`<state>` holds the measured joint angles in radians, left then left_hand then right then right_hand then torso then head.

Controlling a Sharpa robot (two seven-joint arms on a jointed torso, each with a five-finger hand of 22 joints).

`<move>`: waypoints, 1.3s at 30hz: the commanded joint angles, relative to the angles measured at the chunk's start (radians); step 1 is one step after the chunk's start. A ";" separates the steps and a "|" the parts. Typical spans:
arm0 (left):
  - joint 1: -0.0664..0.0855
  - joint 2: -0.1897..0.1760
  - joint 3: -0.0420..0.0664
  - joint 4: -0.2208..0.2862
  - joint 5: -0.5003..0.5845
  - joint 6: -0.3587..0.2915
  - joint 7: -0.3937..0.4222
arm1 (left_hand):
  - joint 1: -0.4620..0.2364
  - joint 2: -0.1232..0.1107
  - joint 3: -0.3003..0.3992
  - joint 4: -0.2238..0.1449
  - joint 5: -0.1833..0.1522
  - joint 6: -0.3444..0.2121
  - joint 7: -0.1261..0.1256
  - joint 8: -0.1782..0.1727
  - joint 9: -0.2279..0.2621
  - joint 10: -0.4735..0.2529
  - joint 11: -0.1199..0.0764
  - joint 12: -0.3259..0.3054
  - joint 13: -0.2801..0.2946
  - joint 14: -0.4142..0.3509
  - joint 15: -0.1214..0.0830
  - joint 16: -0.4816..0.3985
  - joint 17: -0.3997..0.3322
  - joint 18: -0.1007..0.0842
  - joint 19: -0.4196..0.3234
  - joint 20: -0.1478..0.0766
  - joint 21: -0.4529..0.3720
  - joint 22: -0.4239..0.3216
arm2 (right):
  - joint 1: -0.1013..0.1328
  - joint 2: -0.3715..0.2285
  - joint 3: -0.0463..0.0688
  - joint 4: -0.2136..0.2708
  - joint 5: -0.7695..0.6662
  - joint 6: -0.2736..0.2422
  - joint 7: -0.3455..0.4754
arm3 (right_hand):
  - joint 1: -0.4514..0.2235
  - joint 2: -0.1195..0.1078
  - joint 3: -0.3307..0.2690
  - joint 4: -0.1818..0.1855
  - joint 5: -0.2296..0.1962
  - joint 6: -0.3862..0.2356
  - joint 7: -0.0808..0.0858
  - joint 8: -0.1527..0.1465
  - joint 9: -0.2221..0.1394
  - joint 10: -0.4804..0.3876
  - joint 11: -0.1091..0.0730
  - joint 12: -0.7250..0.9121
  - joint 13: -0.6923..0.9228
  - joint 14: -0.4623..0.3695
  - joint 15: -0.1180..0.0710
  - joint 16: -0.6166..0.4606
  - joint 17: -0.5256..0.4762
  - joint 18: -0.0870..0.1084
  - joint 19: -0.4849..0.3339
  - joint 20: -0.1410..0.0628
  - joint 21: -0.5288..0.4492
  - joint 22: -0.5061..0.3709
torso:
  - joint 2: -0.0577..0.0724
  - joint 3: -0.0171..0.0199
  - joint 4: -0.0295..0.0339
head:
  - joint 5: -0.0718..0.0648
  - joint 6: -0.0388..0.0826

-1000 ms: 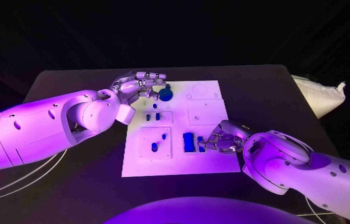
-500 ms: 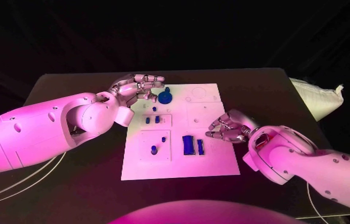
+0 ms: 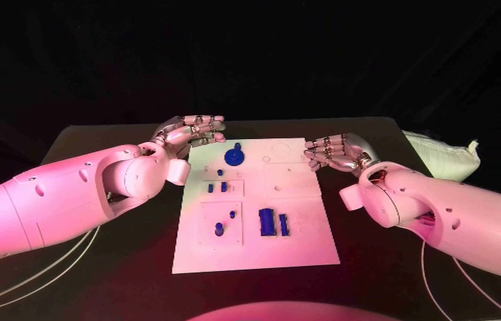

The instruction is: Assemble the parts on the task board

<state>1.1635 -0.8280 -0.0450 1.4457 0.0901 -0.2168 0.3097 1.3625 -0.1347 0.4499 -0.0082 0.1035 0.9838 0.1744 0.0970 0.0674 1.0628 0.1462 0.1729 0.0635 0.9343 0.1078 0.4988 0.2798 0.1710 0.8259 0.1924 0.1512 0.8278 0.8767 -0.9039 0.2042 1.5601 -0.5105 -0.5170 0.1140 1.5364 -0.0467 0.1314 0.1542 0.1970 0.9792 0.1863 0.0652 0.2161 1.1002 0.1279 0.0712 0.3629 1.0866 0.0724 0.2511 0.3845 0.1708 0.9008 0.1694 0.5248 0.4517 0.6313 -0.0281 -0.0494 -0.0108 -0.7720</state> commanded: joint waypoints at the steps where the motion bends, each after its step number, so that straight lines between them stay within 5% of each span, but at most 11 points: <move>1: -0.004 0.022 0.001 -0.042 0.063 -0.081 0.087 | -0.009 -0.001 -0.003 0.010 0.003 -0.004 -0.018 -0.009 -0.001 -0.014 0.017 -0.025 -0.001 -0.035 0.029 -0.101 -0.048 -0.016 -0.074 0.031 -0.079 -0.073 | 0.010 0.045 0.000 -0.079 0.287 0.100 0.217 | -0.009 -0.008 0.041 -0.011 -0.007 -0.011 -0.002 -0.002 -0.029 -0.008 0.012 -0.007 -0.103 -0.010 0.019 -0.089 -0.083 0.007 0.010 0.029 -0.090 -0.070 | -0.033 -0.0048 -0.0039 | -0.003 0.031; 14: -0.032 0.093 0.002 -0.163 0.104 -0.155 0.142 | 0.005 0.018 -0.069 0.022 0.003 -0.012 -0.037 -0.032 -0.002 -0.023 0.041 -0.106 -0.001 0.004 0.051 -0.335 -0.175 0.015 -0.137 0.091 -0.088 -0.335 | 0.031 0.191 0.000 -0.311 0.370 0.209 0.299 | -0.096 -0.008 0.110 -0.102 -0.019 -0.006 0.006 -0.002 -0.112 -0.004 0.022 -0.008 -0.301 0.029 0.042 -0.188 -0.262 0.012 0.078 0.049 -0.288 -0.237 | -0.059 -0.0036 0.0028 | 0.006 0.123; 15: -0.031 0.089 0.001 -0.159 0.073 -0.121 0.094 | -0.405 0.044 -0.179 0.008 -0.031 -0.307 -0.077 -0.097 -0.067 -0.337 -0.020 -0.173 -0.063 -0.282 0.003 -0.381 -0.206 -0.051 -0.346 0.005 -0.151 -0.481 | 0.030 0.186 0.000 -0.303 0.321 0.135 0.237 | -0.522 0.047 0.038 -0.154 -0.071 -0.299 -0.056 -0.065 -0.142 -0.339 -0.023 -0.071 -0.363 -0.311 0.007 -0.251 -0.296 -0.051 -0.220 -0.017 -0.357 -0.299 | -0.052 -0.0048 -0.0029 | 0.005 0.107; 19: -0.035 0.087 0.003 -0.146 0.065 -0.141 0.099 | -0.518 0.063 -0.215 0.008 -0.104 -0.385 -0.089 -0.097 -0.067 -0.422 -0.031 -0.173 -0.063 -0.355 -0.010 -0.399 -0.280 -0.051 -0.401 -0.017 -0.151 -0.526 | 0.038 0.183 -0.011 -0.286 0.331 0.115 0.246 | -0.653 0.047 0.022 -0.154 -0.086 -0.378 -0.068 -0.065 -0.216 -0.425 -0.035 -0.071 -0.363 -0.392 -0.072 -0.251 -0.313 -0.052 -0.288 -0.036 -0.382 -0.324 | -0.057 0.0003 0.0052 | 0.006 0.117; 20: -0.036 0.086 0.004 -0.139 0.062 -0.151 0.102 | -0.551 0.135 -0.224 0.008 -0.104 -0.408 -0.092 -0.097 -0.067 -0.446 -0.035 -0.173 -0.063 -0.378 -0.014 -0.402 -0.280 -0.052 -0.417 -0.025 -0.151 -0.538 | 0.041 0.181 -0.016 -0.279 0.336 0.105 0.250 | -0.684 0.047 0.018 -0.154 -0.091 -0.400 -0.072 -0.065 -0.216 -0.449 -0.039 -0.071 -0.363 -0.417 -0.072 -0.251 -0.384 -0.053 -0.310 -0.041 -0.387 -0.328 | -0.060 0.0027 0.0091 | 0.006 0.122; 25: -0.054 0.078 0.013 -0.081 0.028 -0.240 0.126 | -0.701 0.135 -0.266 0.008 -0.104 -0.514 -0.174 -0.097 -0.067 -0.560 -0.056 -0.173 -0.063 -0.481 -0.031 -0.421 -0.280 -0.071 -0.493 -0.056 -0.151 -0.592 | 0.074 0.167 -0.063 -0.207 0.379 0.016 0.289 | -0.842 0.047 -0.012 -0.154 -0.111 -0.508 -0.093 -0.065 -0.216 -0.570 -0.055 -0.071 -0.363 -0.542 -0.072 -0.251 -0.384 -0.071 -0.421 -0.065 -0.413 -0.351 | -0.080 0.0212 0.0384 | 0.010 0.158; 27: -0.063 0.073 0.018 -0.050 0.010 -0.287 0.138 | -0.752 0.135 -0.280 0.008 -0.104 -0.550 -0.174 -0.097 -0.067 -0.599 -0.063 -0.173 -0.063 -0.516 -0.037 -0.426 -0.280 -0.079 -0.518 -0.066 -0.151 -0.610 | 0.092 0.159 -0.087 -0.169 0.402 -0.031 0.310 | -0.896 0.047 -0.021 -0.154 -0.117 -0.544 -0.100 -0.065 -0.216 -0.611 -0.128 -0.071 -0.363 -0.584 -0.072 -0.251 -0.384 -0.079 -0.457 -0.073 -0.422 -0.359 | -0.084 0.0254 0.0451 | 0.010 0.167; 28: -0.068 0.071 0.021 -0.032 0.000 -0.315 0.146 | -0.776 0.135 -0.287 0.008 -0.104 -0.567 -0.174 -0.097 -0.067 -0.617 -0.066 -0.173 -0.063 -0.532 -0.108 -0.499 -0.280 -0.079 -0.530 -0.071 -0.151 -0.618 | 0.102 0.155 -0.102 -0.146 0.416 -0.059 0.322 | -0.921 0.047 -0.025 -0.154 -0.120 -0.561 -0.104 -0.065 -0.216 -0.630 -0.128 -0.071 -0.363 -0.603 -0.072 -0.251 -0.384 -0.079 -0.475 -0.077 -0.425 -0.363 | -0.086 0.0268 0.0474 | 0.011 0.169; 31: -0.086 0.062 0.030 0.030 -0.036 -0.409 0.171 | -0.850 0.135 -0.307 0.008 -0.104 -0.620 -0.174 -0.097 -0.067 -0.673 -0.076 -0.173 -0.063 -0.583 -0.108 -0.499 -0.280 -0.089 -0.568 -0.086 -0.151 -0.645 | 0.133 0.141 -0.146 -0.079 0.457 -0.143 0.358 | -0.997 0.047 -0.038 -0.154 -0.197 -0.613 -0.114 -0.065 -0.216 -0.688 -0.128 -0.071 -0.363 -0.663 -0.072 -0.251 -0.384 -0.090 -0.527 -0.088 -0.438 -0.374 | -0.087 0.0281 0.0494 | 0.011 0.172; 32: -0.090 0.060 0.033 0.044 -0.044 -0.431 0.177 | -0.870 0.135 -0.313 0.008 -0.104 -0.634 -0.174 -0.097 -0.067 -0.689 -0.146 -0.173 -0.063 -0.597 -0.108 -0.499 -0.280 -0.089 -0.578 -0.091 -0.151 -0.652 | 0.140 0.138 -0.157 -0.063 0.467 -0.163 0.367 | -1.019 0.047 -0.041 -0.154 -0.197 -0.628 -0.186 -0.065 -0.216 -0.706 -0.128 -0.071 -0.363 -0.681 -0.072 -0.251 -0.384 -0.090 -0.543 -0.092 -0.441 -0.377 | -0.087 0.0281 0.0494 | 0.011 0.172; 39: -0.111 0.049 0.044 0.116 -0.085 -0.541 0.207 | -0.998 0.135 -0.349 0.008 -0.104 -0.725 -0.174 -0.097 -0.067 -0.786 -0.146 -0.173 -0.063 -0.685 -0.108 -0.499 -0.280 -0.100 -0.642 -0.117 -0.151 -0.698 | 0.172 0.125 -0.202 0.007 0.509 -0.249 0.404 | -1.152 0.047 -0.131 -0.154 -0.197 -0.719 -0.186 -0.065 -0.216 -0.808 -0.128 -0.071 -0.363 -0.786 -0.072 -0.251 -0.384 -0.171 -0.634 -0.169 -0.525 -0.452 | -0.087 0.0281 0.0494 | 0.011 0.172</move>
<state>1.0531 -0.7785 -0.0031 1.5533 0.0580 -0.6598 0.4661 0.4939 -0.0039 0.1372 0.0002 0.0065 0.3506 0.0074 0.0066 0.0026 0.3753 0.0274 0.0057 0.0021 0.3384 0.0135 0.0184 0.0030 0.0965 0.2480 0.1021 0.0074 0.1765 1.0463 -0.7783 0.0025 1.5604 -0.0471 -0.6844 0.4606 0.5196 -0.0007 0.0879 0.0003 0.0221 0.3531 0.0294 0.0071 0.0026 0.3963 0.0105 0.0065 0.0020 0.4075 0.0034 0.0077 0.0043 0.0528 0.3605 0.0465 0.0606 0.0400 0.5450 -0.0009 -0.0012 -0.0001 -0.6003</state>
